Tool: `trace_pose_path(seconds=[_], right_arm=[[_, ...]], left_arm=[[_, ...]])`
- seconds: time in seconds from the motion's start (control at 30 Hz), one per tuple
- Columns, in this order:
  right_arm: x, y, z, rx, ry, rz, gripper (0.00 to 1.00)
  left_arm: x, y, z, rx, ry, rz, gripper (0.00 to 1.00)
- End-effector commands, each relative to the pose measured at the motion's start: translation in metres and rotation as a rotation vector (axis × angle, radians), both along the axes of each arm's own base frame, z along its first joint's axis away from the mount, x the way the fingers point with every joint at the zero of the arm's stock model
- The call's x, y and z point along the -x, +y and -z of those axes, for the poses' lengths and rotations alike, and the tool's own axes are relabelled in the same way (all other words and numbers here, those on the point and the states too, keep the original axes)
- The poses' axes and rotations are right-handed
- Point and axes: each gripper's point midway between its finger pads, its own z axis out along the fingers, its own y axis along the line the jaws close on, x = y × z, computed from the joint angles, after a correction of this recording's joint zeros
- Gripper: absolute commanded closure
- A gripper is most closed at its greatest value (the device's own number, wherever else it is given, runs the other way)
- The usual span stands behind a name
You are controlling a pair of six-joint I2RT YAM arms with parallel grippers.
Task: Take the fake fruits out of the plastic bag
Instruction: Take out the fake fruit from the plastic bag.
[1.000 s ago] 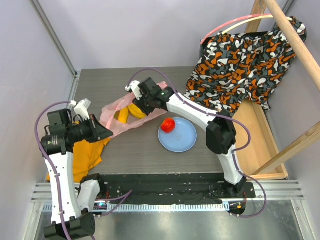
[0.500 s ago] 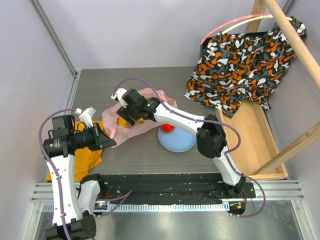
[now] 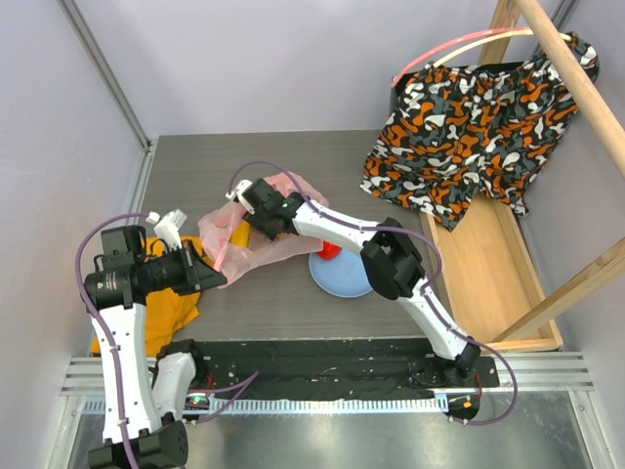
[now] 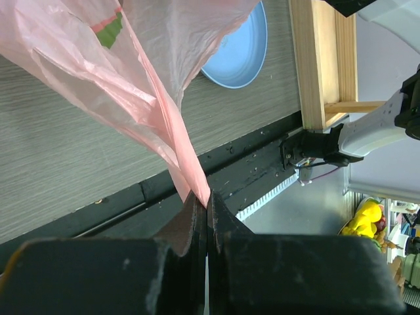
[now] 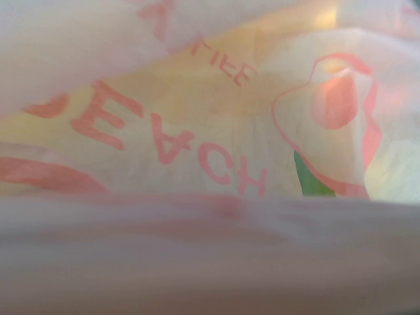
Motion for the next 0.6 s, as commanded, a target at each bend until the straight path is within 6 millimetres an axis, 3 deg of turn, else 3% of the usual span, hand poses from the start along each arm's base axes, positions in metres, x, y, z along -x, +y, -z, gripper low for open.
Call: trace_pose_path(seconds=[0.0, 0.07, 0.1, 0.17, 0.2, 0.3, 0.33, 0.57], right_arm=[[-0.008, 0.013, -0.039, -0.043, -0.075, -0.048, 0.55], [-0.005, 0.015, -0.045, -0.052, -0.072, -0.074, 0.67], [-0.003, 0.017, -0.063, -0.070, -0.089, -0.098, 0.79], [0.003, 0.021, -0.081, -0.108, -0.088, -0.144, 0.86], [0.006, 0.021, -0.101, -0.137, -0.104, -0.161, 0.91], [0.019, 0.019, -0.126, -0.166, -0.098, -0.218, 0.92], [0.024, 0.016, -0.143, -0.185, -0.110, -0.231, 0.92], [0.069, 0.004, -0.193, -0.260, -0.012, -0.326, 0.92]], left_arm=[[0.003, -0.005, -0.008, 0.026, -0.032, 0.017, 1.00], [0.002, -0.006, -0.009, 0.028, -0.037, 0.019, 1.00], [0.001, -0.006, -0.009, 0.032, -0.037, 0.017, 1.00], [-0.003, -0.005, -0.009, 0.032, -0.048, 0.013, 1.00], [-0.004, -0.005, -0.008, 0.036, -0.047, 0.009, 1.00], [-0.016, -0.001, -0.008, 0.029, -0.066, -0.009, 1.00], [-0.020, 0.000, -0.009, 0.035, -0.065, -0.027, 1.00], [-0.071, 0.013, -0.029, 0.032, -0.138, -0.079, 1.00]])
